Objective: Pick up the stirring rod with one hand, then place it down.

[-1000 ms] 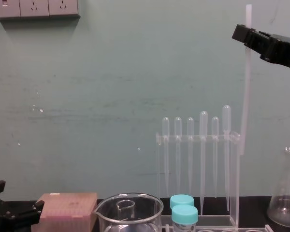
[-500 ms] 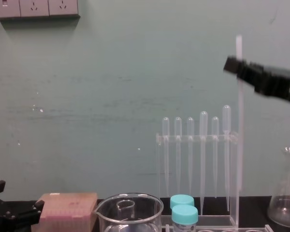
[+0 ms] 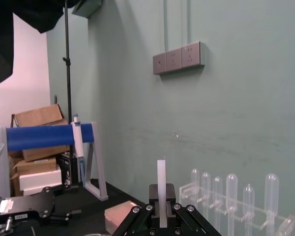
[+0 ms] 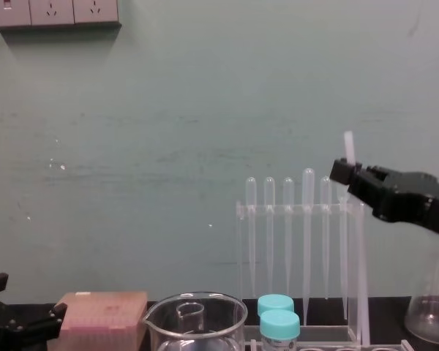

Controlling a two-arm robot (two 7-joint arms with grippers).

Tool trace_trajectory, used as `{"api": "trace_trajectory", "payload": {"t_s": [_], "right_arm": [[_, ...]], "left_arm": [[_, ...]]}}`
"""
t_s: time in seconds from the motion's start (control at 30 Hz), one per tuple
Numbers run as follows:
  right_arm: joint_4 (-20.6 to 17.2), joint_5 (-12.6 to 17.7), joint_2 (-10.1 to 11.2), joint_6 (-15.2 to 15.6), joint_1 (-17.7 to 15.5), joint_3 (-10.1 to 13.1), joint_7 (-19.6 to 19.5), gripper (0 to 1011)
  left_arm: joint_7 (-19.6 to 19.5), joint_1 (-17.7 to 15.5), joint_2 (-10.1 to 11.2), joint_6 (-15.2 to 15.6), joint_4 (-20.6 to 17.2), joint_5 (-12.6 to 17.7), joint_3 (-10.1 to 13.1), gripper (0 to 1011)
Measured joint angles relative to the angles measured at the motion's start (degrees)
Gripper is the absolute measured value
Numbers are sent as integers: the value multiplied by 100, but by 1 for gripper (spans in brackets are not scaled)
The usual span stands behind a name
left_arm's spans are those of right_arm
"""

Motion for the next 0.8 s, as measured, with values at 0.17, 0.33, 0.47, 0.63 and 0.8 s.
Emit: {"api": "trace_trajectory", "payload": {"t_s": [0.17, 0.33, 0.47, 0.63, 0.8], "right_arm": [[184, -73, -102, -33, 67, -43, 14, 69], [361, -146, -175, -96, 139, -65, 42, 70], [574, -170, -268, -209, 214, -72, 108, 69], [833, -117, -374, -307, 272, -73, 260, 69], [984, -131, -421, -340, 288, -89, 305, 69]], "left_arm": [[0, 0, 0, 0, 0, 0, 0, 1000], [0, 0, 0, 0, 0, 0, 0, 1000], [0, 0, 0, 0, 0, 0, 0, 1000], [0, 0, 0, 0, 0, 0, 0, 1000], [0, 0, 0, 0, 0, 0, 0, 1000]]}}
